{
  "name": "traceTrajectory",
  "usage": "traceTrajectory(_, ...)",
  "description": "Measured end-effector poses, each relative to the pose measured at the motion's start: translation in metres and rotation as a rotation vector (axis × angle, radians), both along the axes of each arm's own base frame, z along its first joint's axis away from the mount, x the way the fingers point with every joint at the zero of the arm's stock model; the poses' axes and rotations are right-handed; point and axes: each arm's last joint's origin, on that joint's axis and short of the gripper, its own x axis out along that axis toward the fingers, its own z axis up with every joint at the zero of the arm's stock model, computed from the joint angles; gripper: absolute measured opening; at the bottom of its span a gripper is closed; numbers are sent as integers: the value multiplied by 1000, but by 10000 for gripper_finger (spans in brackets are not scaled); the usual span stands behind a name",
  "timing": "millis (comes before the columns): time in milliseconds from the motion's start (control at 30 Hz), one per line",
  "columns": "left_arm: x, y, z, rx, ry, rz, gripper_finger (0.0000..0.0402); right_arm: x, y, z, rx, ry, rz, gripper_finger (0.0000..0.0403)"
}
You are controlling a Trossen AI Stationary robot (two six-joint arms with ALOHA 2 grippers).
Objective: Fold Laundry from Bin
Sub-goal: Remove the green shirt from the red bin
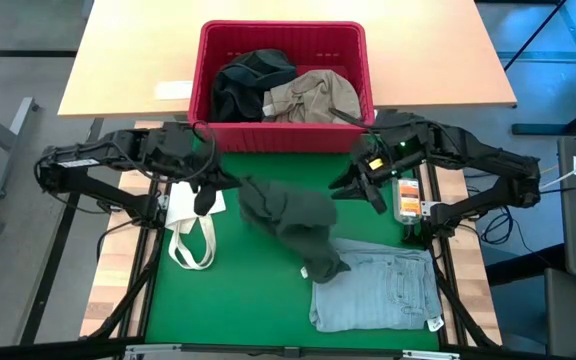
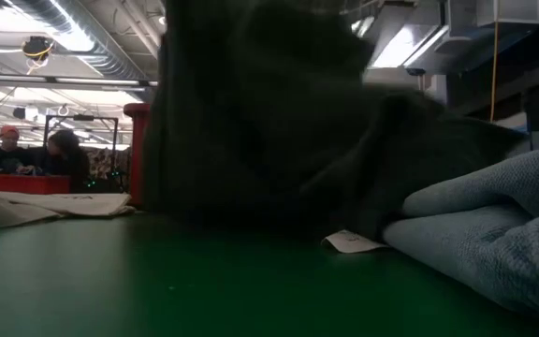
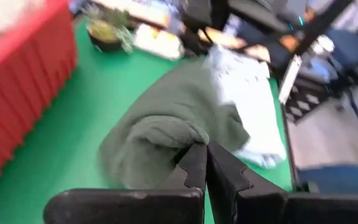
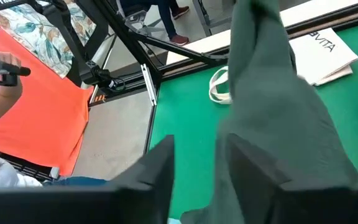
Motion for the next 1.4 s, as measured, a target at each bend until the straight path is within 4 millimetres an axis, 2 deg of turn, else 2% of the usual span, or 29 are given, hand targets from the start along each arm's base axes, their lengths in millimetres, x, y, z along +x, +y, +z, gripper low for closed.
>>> traceTrajectory(200,3,-15,-9,-35,83,-120,0,3,-1,5,-64,-57,4,211)
traceTrajectory(400,2,-33,-12,27,112,-257,0,11,-1,0,-165,-50,70,222)
traceTrajectory(567,7,-45,-16,67,121,-311,0,37,3,-14,-234,-30,157,221)
traceTrajectory(867,29,-61,-33,89,197,-343,0,103,16,-41,-494,-144,346,221)
traceTrajectory(1033,43,-69,-38,92,179,-348,0,134,22,-63,-538,-171,392,221)
traceTrajectory(1233,44,-83,-36,-7,147,-407,0,148,22,-81,-635,-147,452,221)
traceTrajectory(1400,43,-97,-36,-7,133,-456,0,161,19,-92,-648,-160,451,221)
